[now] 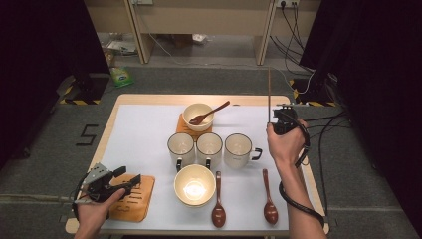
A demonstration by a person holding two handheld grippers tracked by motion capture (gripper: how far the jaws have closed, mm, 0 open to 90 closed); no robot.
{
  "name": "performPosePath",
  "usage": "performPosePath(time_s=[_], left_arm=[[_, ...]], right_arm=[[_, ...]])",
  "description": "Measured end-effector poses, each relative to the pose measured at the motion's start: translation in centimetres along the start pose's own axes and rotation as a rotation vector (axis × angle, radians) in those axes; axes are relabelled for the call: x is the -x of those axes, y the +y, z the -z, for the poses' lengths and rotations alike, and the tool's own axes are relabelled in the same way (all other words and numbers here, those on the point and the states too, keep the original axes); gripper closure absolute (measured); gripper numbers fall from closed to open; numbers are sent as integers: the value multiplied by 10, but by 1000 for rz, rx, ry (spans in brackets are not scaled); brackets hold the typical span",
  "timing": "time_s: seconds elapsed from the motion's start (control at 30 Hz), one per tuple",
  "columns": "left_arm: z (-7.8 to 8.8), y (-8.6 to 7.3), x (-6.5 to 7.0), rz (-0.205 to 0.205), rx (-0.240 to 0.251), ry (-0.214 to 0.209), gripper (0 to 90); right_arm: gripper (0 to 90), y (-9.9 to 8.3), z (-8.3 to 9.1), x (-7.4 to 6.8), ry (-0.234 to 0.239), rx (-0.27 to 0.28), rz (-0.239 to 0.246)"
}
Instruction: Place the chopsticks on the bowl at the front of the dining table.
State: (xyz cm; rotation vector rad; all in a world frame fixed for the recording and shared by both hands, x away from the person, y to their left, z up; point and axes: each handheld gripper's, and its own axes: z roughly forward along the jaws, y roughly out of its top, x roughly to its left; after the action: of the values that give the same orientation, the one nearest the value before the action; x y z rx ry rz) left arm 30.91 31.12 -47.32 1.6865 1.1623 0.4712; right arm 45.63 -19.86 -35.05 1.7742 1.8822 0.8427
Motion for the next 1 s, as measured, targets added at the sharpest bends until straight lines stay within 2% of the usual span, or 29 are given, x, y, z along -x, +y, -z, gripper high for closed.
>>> performPosePath(time_s=[1.0], left_arm=[[1,0,-1,0,-2,5,257]], right_arm=[[864,10,-5,-10,4,17,6]])
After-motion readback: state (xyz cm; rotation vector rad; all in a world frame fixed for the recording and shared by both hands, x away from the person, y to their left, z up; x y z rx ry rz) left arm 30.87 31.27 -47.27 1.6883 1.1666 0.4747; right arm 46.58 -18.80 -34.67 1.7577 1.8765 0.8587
